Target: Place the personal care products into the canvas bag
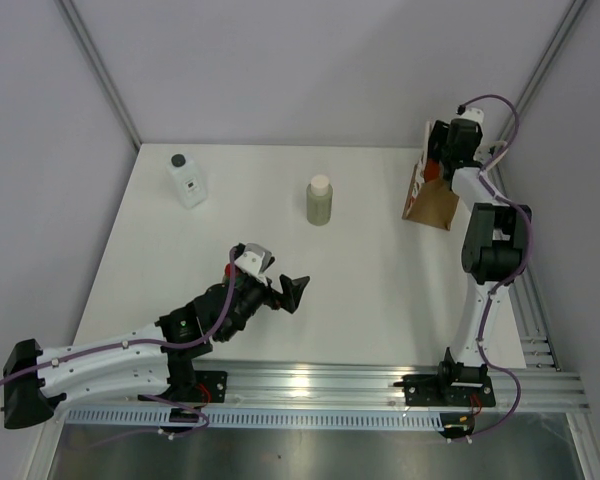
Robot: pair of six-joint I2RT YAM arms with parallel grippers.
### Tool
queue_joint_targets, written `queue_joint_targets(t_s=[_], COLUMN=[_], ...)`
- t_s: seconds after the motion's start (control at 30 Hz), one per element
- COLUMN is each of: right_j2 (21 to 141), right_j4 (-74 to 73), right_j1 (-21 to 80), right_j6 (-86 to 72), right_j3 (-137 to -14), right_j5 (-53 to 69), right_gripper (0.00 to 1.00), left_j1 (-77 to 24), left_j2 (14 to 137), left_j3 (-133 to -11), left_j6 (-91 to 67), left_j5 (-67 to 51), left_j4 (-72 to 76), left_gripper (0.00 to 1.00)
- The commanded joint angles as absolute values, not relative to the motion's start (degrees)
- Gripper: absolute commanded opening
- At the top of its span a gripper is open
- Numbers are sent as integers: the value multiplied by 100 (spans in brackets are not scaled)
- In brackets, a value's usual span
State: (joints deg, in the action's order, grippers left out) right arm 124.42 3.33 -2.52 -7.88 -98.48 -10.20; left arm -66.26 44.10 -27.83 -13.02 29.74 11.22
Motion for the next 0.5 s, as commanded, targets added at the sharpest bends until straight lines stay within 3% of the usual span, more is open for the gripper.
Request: queue_joint_targets(t_s=[0.0, 0.47], right_j2=[11681, 10075], right_j4=[230, -835], right_j1=[-264, -246], right_j6=[-843, -1343], right_j3=[-10054, -10091], right_j5=[-1019, -1425], right_gripper=[81, 85], left_j1=[-6653, -6653], left_j2=[4394, 4544], left_j3=[-2953, -2997], left_j6=[-1266, -1187], left_j5=[3111, 3234], left_j4=[1239, 1283], left_gripper=[99, 99])
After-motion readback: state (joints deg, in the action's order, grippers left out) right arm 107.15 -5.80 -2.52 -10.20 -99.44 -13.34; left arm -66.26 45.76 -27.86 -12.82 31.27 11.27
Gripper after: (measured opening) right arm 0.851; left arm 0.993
